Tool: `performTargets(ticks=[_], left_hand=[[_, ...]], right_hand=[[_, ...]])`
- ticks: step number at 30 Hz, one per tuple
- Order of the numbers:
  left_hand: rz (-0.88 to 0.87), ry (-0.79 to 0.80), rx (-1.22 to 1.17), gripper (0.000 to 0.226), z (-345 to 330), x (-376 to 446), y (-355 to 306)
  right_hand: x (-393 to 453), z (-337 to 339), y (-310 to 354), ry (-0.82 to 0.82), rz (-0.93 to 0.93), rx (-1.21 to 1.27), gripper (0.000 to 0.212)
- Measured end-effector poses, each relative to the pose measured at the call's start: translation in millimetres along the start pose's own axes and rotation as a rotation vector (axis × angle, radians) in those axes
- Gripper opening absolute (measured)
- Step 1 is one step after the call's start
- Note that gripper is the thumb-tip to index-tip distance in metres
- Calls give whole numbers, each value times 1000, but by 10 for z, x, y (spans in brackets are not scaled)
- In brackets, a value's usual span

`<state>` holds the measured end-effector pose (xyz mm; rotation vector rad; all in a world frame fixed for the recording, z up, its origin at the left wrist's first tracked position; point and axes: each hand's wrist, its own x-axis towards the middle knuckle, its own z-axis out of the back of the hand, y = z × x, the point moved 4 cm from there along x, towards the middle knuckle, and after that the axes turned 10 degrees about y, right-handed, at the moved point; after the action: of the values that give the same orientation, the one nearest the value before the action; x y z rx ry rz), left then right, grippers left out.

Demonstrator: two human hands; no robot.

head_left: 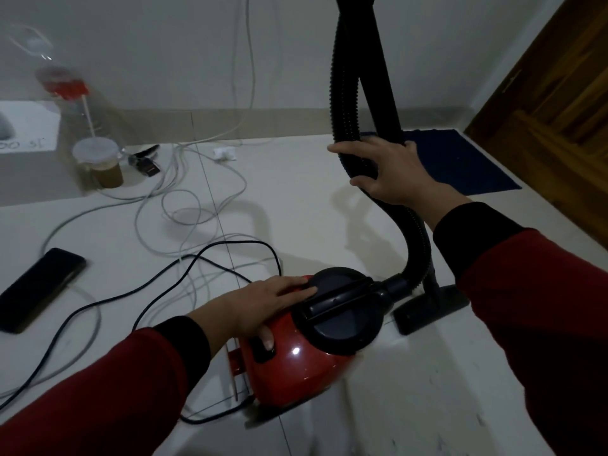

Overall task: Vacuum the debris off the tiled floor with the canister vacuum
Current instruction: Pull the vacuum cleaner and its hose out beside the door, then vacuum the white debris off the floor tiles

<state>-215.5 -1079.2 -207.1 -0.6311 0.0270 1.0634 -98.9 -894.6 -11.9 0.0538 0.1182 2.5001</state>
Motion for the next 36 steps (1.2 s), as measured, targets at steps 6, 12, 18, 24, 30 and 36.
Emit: performTargets(ticks=[6,12,18,24,30,36], left_hand=[[80,90,62,105,93,-52,-96],[-79,-524,556,67,1484,-226,-579],[92,-646,1096,86,3200,72,-829],[417,-6,1325,72,3653,553,-701],[427,159,943,74,3746,599,-950],[464,516,341,82,3608,12,-1612]], right_hand=[[-75,-29,47,-7,19,12,64],[-127,-94,-6,35,48,-47,66],[-87,-176,-180,30,53,-42,67],[-57,-101,-390,86,28,167,74],[-484,191,-128,-465,-589,1174,48],[-412,699,395,-516,-1181,2341,94]])
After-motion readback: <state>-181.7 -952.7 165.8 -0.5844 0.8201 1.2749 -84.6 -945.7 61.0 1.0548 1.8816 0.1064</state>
